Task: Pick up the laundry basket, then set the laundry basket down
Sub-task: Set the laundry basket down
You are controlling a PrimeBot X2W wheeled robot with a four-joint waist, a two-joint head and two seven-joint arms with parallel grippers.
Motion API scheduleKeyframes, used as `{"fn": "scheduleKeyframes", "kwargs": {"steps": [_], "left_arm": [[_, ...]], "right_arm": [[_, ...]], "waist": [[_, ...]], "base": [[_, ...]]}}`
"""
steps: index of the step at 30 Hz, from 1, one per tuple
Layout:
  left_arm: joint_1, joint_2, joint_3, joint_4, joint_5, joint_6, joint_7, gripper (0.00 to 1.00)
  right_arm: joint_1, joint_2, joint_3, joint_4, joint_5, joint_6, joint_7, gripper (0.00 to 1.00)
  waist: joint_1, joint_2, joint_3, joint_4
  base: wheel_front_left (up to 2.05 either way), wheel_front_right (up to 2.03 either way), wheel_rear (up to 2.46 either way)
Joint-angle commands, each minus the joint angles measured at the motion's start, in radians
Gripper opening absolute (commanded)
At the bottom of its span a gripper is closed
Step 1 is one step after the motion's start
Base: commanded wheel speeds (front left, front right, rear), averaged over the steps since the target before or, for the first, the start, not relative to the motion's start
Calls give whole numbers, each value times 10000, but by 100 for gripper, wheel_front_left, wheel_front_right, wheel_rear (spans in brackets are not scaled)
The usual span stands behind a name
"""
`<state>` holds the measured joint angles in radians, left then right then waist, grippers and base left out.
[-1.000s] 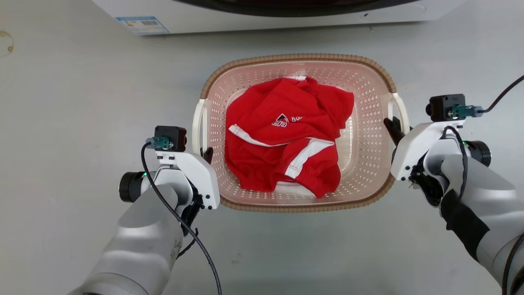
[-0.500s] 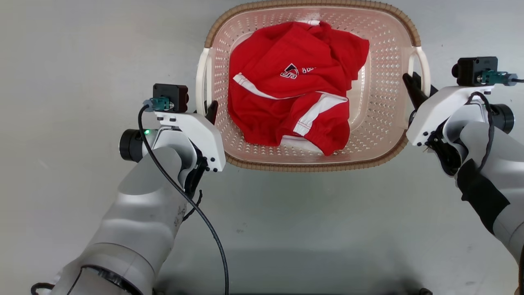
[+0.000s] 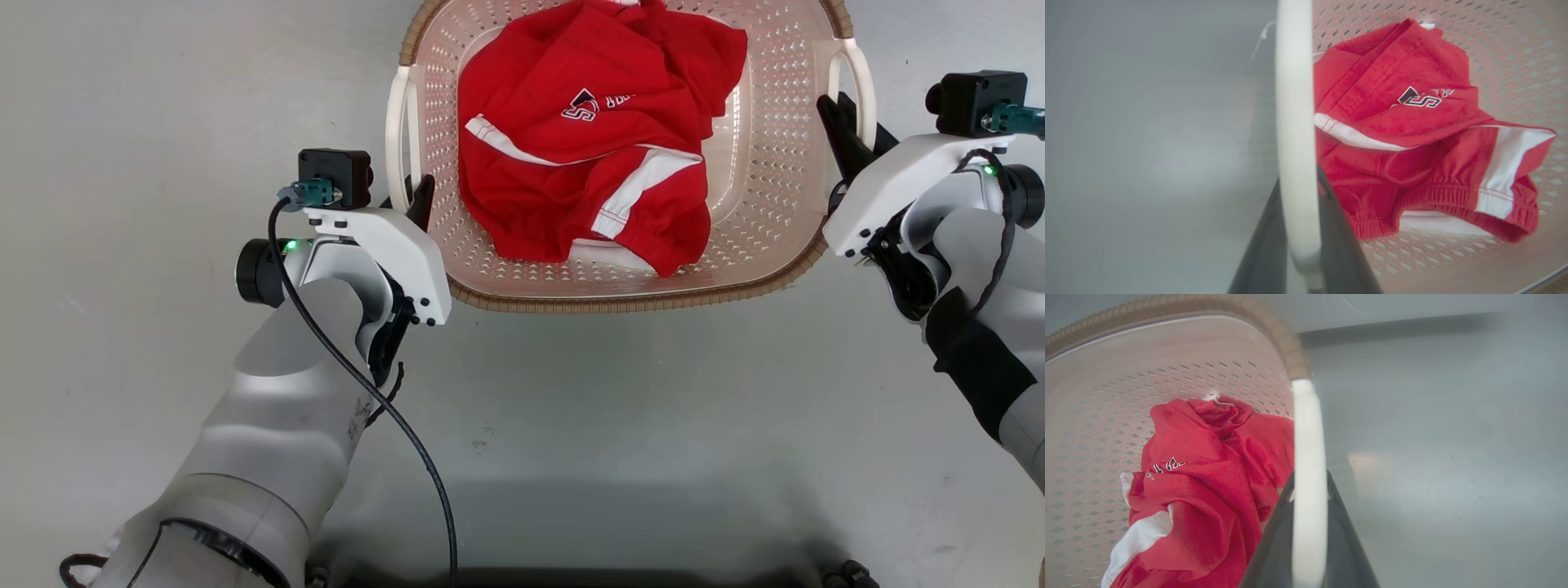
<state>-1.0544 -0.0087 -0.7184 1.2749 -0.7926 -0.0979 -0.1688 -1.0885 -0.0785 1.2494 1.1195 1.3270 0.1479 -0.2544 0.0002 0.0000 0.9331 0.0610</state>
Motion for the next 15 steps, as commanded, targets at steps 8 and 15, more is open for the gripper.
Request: {"fn": "scheduleKeyframes", "kwargs": {"steps": [8,15], "left_arm": [[78,620,216,158,-250,110,-422,100],[2,606,177,158,-314,3,-645,100]], "right_arm": [[458,-672,-316,-130,-177,-172,-72,100],[591,-778,-500,-680,-373,-172,-73,100]], "waist": [[-2,0,58,-28],[-2,0,24,-35]], "base": [[0,0,0],[0,0,0]]}}
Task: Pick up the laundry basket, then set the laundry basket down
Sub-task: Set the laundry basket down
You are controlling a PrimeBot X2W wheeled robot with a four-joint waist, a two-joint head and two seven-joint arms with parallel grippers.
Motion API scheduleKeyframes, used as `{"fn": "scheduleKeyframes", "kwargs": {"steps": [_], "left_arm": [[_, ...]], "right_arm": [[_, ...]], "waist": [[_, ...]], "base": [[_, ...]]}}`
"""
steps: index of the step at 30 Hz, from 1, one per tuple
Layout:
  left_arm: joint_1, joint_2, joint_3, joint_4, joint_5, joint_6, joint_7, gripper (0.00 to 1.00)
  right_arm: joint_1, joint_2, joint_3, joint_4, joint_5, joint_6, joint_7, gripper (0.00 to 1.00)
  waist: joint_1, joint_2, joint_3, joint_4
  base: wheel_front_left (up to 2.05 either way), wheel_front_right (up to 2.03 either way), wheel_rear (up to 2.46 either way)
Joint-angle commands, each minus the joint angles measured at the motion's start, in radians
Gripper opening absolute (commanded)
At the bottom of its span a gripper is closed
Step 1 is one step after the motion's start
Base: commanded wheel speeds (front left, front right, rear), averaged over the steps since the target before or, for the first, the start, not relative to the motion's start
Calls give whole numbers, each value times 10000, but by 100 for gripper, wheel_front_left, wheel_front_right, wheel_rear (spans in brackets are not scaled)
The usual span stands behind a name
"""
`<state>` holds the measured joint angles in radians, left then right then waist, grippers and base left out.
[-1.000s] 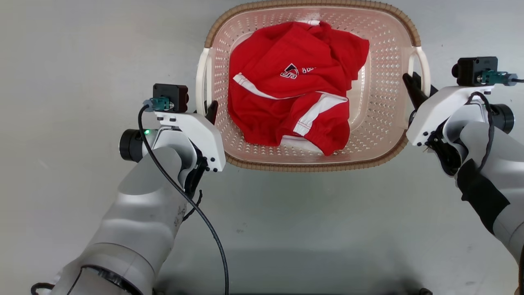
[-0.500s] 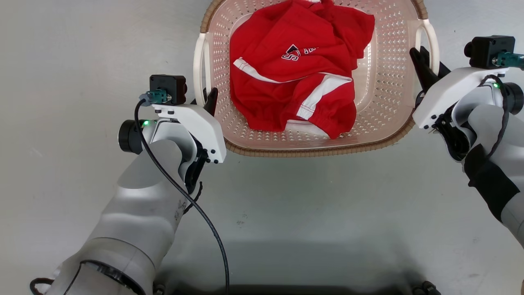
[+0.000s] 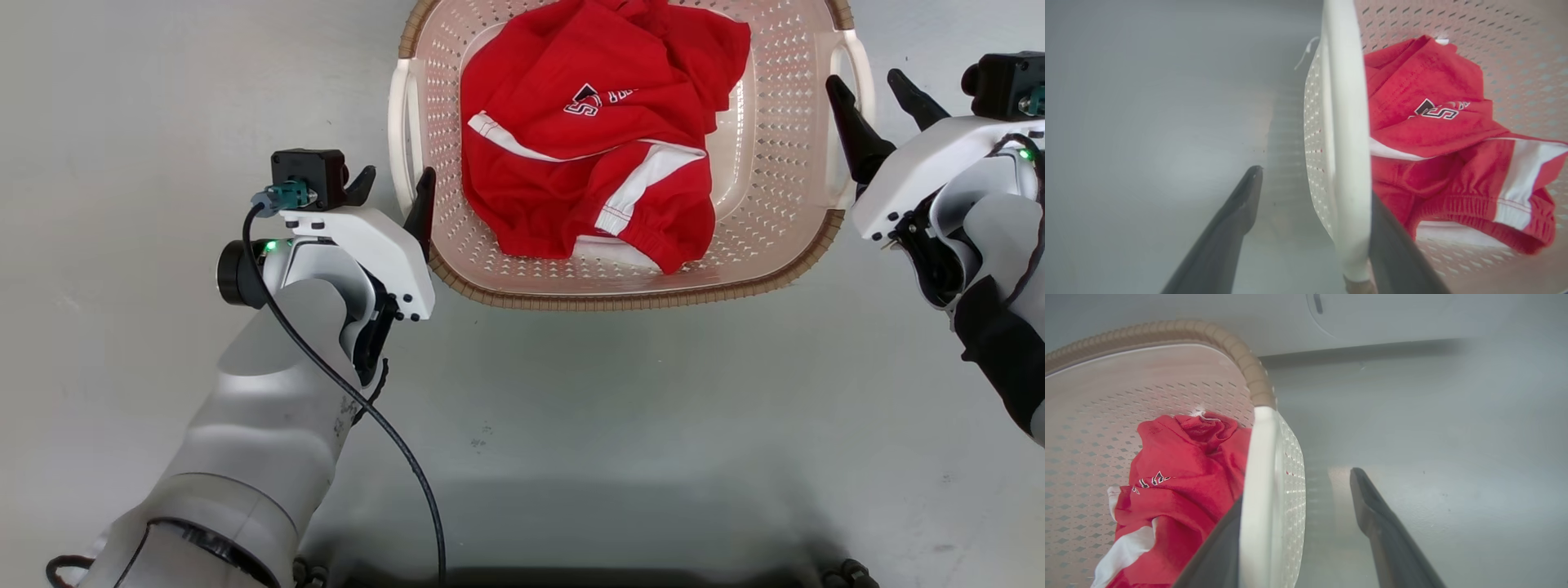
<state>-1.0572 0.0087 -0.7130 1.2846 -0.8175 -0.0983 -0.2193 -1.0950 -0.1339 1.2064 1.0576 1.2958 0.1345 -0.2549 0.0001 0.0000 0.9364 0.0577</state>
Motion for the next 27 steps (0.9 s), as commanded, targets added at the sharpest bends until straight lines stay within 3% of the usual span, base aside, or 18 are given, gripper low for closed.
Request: {"fn": "scheduleKeyframes", "kwargs": {"steps": [1,27], "left_arm": [[25,429,125,61,-84,-9,-164,100],[-5,416,-17,61,-438,-289,-405,100]], "right_arm": [[691,-231,-80,-132,-63,-38,-67,100],[719,-399,190,-778,289,-38,-68,100]], "waist": [[-1,0,-21,-5],[-1,0,-168,-81]], "base": [[0,0,0],[0,0,0]]}}
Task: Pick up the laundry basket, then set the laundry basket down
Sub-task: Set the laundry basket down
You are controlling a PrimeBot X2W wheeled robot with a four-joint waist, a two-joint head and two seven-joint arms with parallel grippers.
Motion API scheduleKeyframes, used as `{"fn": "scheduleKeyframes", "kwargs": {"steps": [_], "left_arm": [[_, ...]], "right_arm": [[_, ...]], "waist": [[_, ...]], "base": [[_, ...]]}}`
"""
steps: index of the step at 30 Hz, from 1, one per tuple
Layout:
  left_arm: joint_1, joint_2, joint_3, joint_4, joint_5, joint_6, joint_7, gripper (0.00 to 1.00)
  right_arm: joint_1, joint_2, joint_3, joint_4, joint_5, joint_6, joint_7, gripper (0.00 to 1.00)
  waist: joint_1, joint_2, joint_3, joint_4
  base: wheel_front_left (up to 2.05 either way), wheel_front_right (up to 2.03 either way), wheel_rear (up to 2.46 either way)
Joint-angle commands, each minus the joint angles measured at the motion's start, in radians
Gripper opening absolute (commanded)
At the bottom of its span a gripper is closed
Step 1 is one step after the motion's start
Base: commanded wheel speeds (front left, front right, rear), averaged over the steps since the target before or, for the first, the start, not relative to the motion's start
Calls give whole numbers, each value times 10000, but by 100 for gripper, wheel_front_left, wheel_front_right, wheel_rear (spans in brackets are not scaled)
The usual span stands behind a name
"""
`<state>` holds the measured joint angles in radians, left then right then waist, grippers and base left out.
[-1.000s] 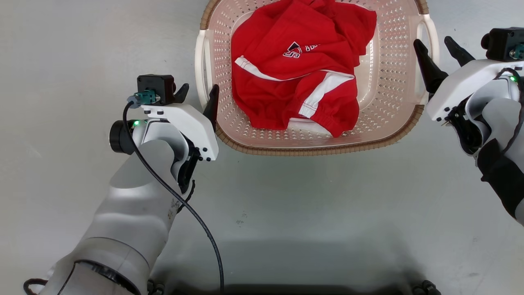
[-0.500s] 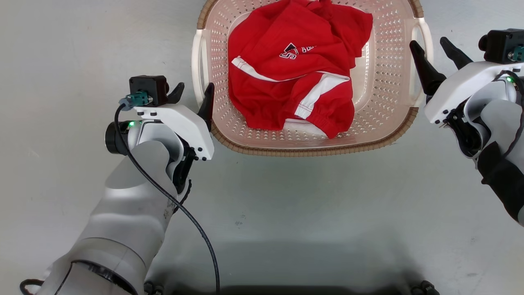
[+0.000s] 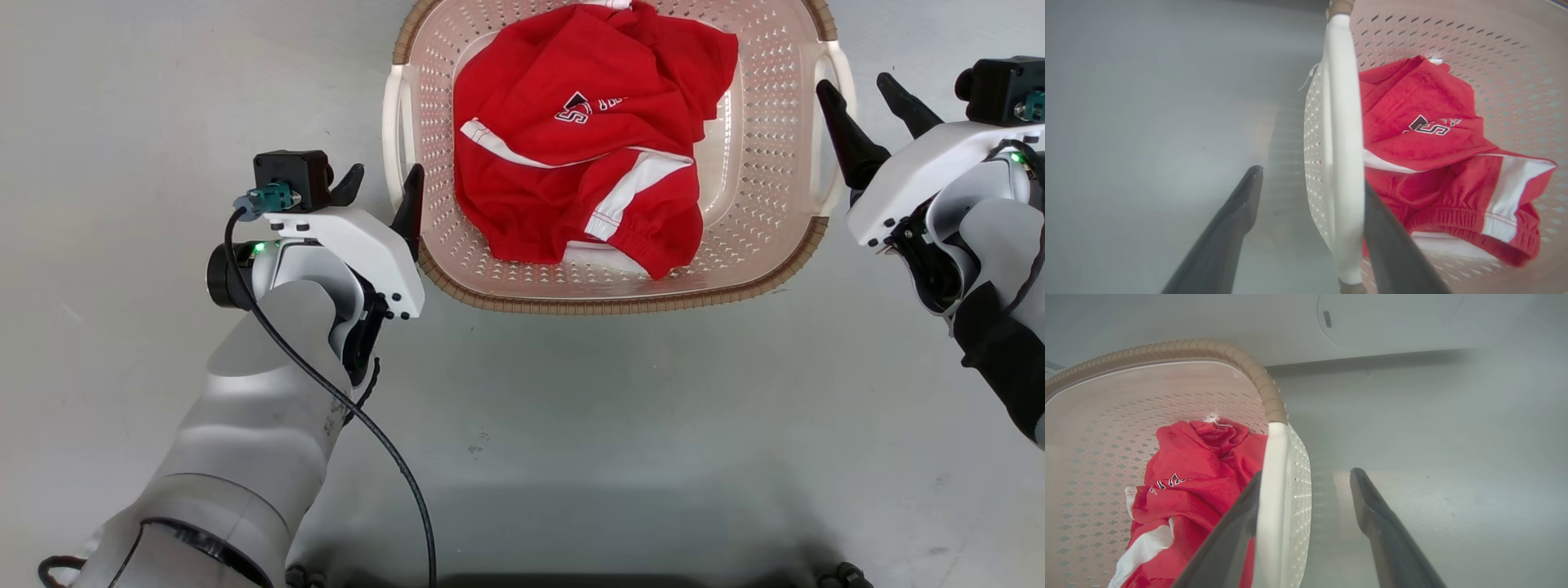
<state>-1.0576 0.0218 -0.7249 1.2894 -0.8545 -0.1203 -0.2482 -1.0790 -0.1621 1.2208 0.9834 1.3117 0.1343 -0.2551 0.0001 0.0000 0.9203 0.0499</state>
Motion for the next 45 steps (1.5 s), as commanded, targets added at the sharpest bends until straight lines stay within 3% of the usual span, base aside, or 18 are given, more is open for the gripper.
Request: {"fn": "scheduleKeyframes", "kwargs": {"steps": [1,21,32,45], "left_arm": [[12,286,98,13,-67,-69,-117,100],[937,593,266,13,-355,163,-100,100],[1991,1006,766,-389,-316,95,-132,100],[4156,1569,1645,-1536,688,531,-134,100]], "right_arm": [[569,-112,51,-20,135,-36,-66,100],[870,118,104,813,12,-36,-66,100],[1839,-136,-1493,-144,-1196,-36,-66,100],[4164,-226,-3455,-1881,-3004,-36,-66,100]], "waist": [[-1,0,-25,-6],[-1,0,-1316,-125],[-1,0,-3262,-101],[-1,0,-6574,-119]], "base": [[0,0,0],[0,0,0],[0,0,0],[0,0,0]]}}
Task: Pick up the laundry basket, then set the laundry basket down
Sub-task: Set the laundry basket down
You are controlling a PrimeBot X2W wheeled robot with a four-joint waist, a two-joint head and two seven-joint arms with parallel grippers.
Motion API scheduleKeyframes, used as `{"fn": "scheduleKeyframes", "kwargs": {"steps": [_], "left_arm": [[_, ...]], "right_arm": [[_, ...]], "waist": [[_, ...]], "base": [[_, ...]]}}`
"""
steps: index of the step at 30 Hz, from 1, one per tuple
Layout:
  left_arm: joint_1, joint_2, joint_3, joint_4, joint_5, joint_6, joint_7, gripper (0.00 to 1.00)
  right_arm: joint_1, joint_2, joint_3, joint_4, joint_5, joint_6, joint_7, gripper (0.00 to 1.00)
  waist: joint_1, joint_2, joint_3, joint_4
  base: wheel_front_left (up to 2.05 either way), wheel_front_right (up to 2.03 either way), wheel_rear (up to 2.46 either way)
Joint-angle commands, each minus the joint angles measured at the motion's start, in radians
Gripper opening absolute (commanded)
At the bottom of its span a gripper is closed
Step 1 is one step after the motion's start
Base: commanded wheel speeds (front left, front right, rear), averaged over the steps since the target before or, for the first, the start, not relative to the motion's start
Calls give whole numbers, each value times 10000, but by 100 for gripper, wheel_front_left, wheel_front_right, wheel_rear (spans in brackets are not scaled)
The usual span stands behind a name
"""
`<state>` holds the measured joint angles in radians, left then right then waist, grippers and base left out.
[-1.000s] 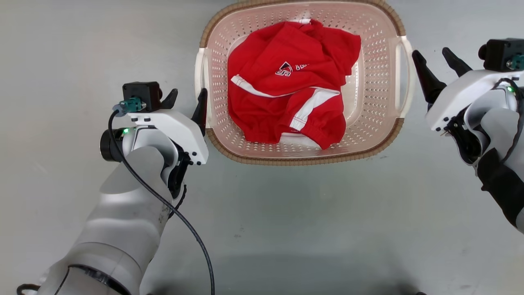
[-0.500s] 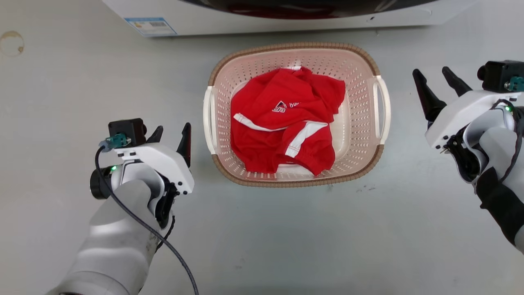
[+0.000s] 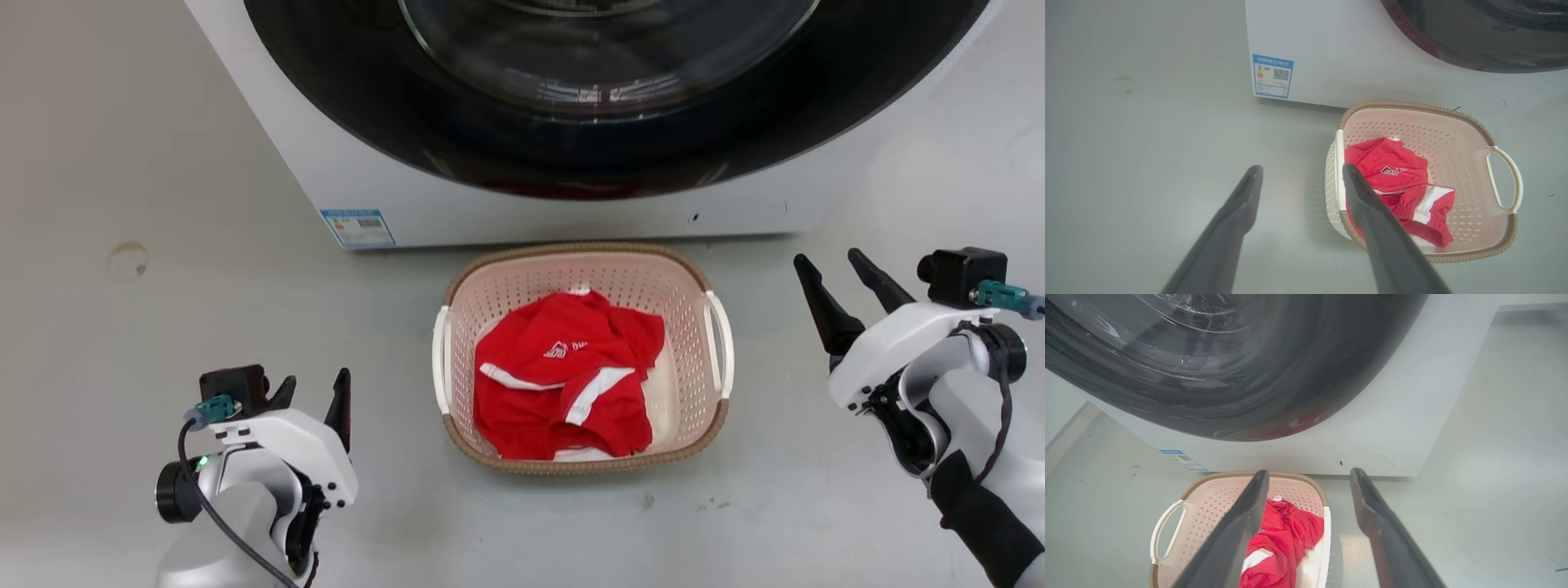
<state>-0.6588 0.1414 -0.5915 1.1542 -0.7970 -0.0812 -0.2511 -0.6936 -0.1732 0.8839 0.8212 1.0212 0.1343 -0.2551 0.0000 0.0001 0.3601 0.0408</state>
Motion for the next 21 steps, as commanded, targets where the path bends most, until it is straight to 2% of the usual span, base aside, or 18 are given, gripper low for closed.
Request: {"fn": "scheduleKeyframes", "kwargs": {"steps": [1,8,14,21], "left_arm": [[319,425,408,-359,201,184,-106,100],[1374,757,1043,-1980,947,371,-106,100],[2641,1055,1488,-3598,1417,519,-106,100],[4472,1504,1897,-5900,1484,1195,-106,100]], "right_arm": [[460,-127,-285,-478,-216,-36,-66,100],[1584,-402,-1404,-1998,-1258,-36,-66,100],[2561,-821,-1949,-3176,-1930,-36,-66,100],[3859,-1389,-2869,-4411,-2312,-36,-66,100]], "waist": [[0,-1,-1192,-39],[0,-1,-2351,4],[0,-1,-3221,39],[0,-1,-3892,107]], "base": [[0,0,0],[0,0,0],[0,0,0],[0,0,0]]}}
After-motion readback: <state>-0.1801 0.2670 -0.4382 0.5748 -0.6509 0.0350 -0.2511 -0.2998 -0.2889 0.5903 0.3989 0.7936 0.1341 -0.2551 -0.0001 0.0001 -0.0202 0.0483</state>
